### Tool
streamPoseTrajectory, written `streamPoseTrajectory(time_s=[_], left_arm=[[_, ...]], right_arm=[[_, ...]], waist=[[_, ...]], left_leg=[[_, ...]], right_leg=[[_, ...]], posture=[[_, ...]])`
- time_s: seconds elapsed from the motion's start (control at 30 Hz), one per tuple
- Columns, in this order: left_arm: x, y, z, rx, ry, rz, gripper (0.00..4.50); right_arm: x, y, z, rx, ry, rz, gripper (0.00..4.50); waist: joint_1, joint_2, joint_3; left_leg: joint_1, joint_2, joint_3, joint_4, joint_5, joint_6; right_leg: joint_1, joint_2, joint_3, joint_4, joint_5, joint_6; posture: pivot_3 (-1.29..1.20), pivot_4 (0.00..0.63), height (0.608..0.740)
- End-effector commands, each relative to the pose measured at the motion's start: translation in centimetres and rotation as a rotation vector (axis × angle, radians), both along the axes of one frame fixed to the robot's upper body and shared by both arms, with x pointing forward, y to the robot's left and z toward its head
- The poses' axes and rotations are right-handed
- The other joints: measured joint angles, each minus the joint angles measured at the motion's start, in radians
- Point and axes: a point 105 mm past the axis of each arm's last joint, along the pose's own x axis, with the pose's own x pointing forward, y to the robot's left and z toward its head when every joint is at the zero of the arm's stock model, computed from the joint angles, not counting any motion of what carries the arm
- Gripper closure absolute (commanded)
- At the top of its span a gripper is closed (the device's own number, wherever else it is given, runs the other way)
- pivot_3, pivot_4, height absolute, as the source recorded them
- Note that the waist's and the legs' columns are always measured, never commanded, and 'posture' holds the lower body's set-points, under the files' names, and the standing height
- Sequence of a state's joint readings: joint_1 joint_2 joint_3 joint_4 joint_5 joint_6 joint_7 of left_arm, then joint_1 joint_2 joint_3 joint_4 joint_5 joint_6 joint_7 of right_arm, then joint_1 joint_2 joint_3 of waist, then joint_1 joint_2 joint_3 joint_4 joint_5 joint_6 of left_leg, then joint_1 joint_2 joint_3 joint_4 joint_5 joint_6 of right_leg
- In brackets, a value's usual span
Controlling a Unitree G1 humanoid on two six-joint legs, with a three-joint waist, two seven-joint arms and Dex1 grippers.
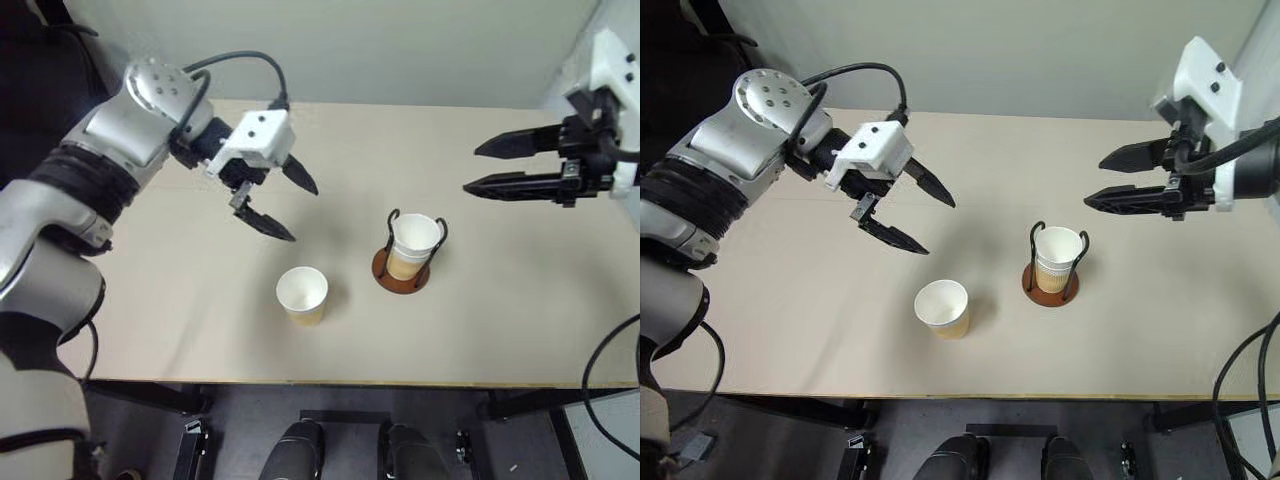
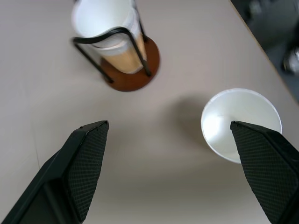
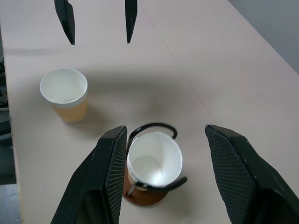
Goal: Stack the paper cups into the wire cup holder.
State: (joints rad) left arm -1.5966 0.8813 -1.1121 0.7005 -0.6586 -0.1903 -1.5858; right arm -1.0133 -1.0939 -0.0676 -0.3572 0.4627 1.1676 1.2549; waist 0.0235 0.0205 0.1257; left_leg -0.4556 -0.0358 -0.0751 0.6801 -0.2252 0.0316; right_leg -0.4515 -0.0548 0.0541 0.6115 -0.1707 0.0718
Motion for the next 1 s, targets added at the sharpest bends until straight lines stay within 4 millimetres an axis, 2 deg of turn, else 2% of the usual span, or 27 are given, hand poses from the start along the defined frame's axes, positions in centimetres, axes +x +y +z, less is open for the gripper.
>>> streamPoseTrajectory(time_s=[0.03, 0.23, 0.43, 1.0], left_arm=[[0.4, -0.4, -0.2, 0.081, -0.041, -0.039, 0.00], [1.7, -0.9, -2.0, 0.148, -0.058, -0.038, 0.00], [2.0, -1.1, -2.7, 0.168, -0.049, -0.031, 0.00], [0.3, -1.7, -3.5, 0.188, 0.043, -0.078, 0.00]], right_arm=[[-1.1, -0.5, 1.4, 0.010, -0.047, -0.004, 1.87], [-1.9, -0.8, 1.8, 0.020, -0.021, -0.004, 1.87], [-1.9, -1.2, 2.2, 0.032, -0.016, -0.017, 1.87], [-2.0, -2.1, 2.0, 0.003, 0.006, -0.036, 1.87]], waist=[[0.000, 0.000, 0.000], [-0.003, 0.000, 0.000], [-0.003, 0.000, 0.000], [0.004, 0.000, 0.000]], left_leg=[[0.001, -0.001, 0.002, -0.001, 0.000, 0.000], [-0.001, -0.003, 0.003, 0.001, 0.001, 0.004], [-0.001, -0.003, 0.004, 0.001, 0.000, 0.005], [-0.002, -0.003, 0.004, 0.002, -0.003, 0.007]], right_leg=[[0.000, 0.002, -0.001, 0.000, 0.000, 0.000], [0.000, 0.001, 0.000, 0.000, 0.001, 0.004], [0.000, 0.001, 0.000, -0.001, 0.004, 0.011], [0.001, -0.001, 0.000, -0.001, 0.003, 0.016]], posture=[[0.00, 0.150, 0.740], [0.00, 0.150, 0.740], [0.00, 0.150, 0.740], [0.00, 0.150, 0.740]])
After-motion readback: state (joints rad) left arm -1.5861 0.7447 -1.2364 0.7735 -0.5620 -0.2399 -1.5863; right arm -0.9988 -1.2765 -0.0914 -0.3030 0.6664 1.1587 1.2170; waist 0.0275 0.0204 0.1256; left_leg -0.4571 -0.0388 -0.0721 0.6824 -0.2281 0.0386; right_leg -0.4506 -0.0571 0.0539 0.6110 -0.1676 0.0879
